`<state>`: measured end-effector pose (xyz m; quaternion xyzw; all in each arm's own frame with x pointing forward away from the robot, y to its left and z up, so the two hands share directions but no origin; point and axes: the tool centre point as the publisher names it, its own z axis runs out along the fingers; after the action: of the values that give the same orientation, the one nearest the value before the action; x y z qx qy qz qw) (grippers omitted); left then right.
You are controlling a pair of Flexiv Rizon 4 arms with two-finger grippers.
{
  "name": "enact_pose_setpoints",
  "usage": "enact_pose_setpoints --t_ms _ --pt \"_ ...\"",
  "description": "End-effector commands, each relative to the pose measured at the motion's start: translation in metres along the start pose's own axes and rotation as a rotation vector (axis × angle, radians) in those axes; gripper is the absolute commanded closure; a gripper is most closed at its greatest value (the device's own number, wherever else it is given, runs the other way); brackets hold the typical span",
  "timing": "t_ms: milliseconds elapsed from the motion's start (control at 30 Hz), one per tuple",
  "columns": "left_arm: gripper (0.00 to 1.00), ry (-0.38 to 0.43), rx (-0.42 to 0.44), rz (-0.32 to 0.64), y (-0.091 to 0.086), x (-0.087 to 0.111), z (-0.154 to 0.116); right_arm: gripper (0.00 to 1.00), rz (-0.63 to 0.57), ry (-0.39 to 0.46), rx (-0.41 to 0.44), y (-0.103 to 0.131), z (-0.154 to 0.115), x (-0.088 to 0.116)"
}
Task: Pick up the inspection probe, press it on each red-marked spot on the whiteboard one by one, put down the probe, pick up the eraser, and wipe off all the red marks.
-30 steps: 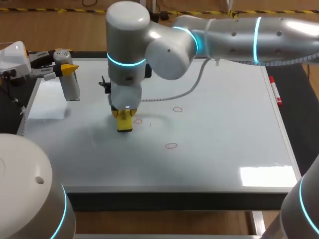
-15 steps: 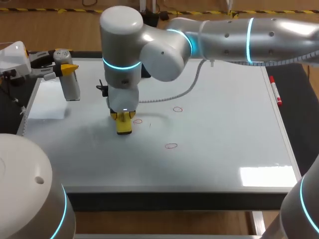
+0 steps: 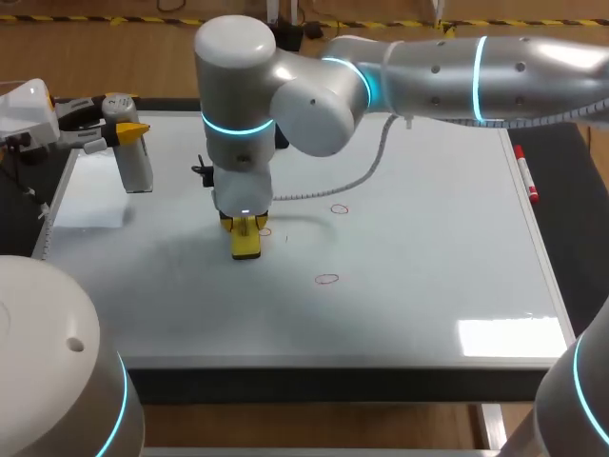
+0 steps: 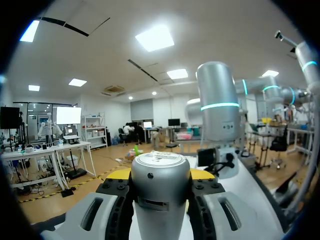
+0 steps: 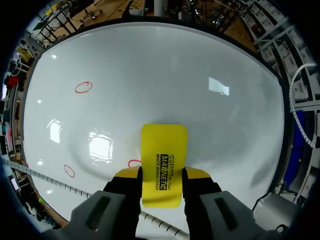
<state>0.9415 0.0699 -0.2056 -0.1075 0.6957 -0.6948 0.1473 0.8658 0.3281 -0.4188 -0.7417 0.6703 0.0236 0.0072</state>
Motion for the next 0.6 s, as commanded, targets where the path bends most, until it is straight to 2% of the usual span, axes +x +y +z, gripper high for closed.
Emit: enact_pose_setpoints --t_ms 33,600 --pt "1.0 0.002 -0.001 -0.001 -0.001 0.0 0.0 1.0 0.006 0.0 0.005 -0.001 -0.002 0.008" --pt "1.0 0.002 -0.001 -0.001 -0.001 0.0 0.0 1.0 0.081 0.02 -0.005 -0.002 0.003 0.048"
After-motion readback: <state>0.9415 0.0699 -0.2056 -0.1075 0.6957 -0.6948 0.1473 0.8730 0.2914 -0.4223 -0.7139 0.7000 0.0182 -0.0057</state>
